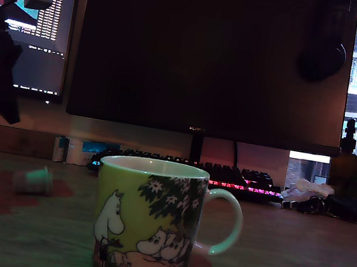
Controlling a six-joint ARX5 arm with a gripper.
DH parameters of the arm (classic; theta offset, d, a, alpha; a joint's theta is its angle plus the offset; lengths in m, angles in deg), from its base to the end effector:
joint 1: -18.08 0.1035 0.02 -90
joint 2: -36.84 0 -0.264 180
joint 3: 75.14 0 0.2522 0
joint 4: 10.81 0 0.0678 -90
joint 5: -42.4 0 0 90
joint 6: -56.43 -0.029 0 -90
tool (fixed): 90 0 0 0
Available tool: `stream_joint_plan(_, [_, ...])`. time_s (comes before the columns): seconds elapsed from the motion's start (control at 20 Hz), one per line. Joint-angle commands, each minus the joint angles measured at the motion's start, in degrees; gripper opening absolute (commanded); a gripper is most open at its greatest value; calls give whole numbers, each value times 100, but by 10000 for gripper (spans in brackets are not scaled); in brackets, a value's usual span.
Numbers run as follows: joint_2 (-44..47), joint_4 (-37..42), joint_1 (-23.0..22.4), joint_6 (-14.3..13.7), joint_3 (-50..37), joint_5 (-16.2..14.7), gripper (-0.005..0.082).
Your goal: Pick up the coffee capsules on the table and drop them inside the coffee cup
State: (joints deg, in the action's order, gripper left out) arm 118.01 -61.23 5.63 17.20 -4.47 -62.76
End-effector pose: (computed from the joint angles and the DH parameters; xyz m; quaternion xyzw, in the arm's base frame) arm 0.2659 -0.0665 0.2347 0.2697 0.4083 -0.3639 0.7925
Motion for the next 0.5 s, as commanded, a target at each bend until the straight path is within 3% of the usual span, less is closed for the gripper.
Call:
stream_joint_plan(0.0, [129, 118, 7, -28, 13, -26, 514])
stream_joint_plan(0.45, [927, 573, -13, -96, 24, -63, 514])
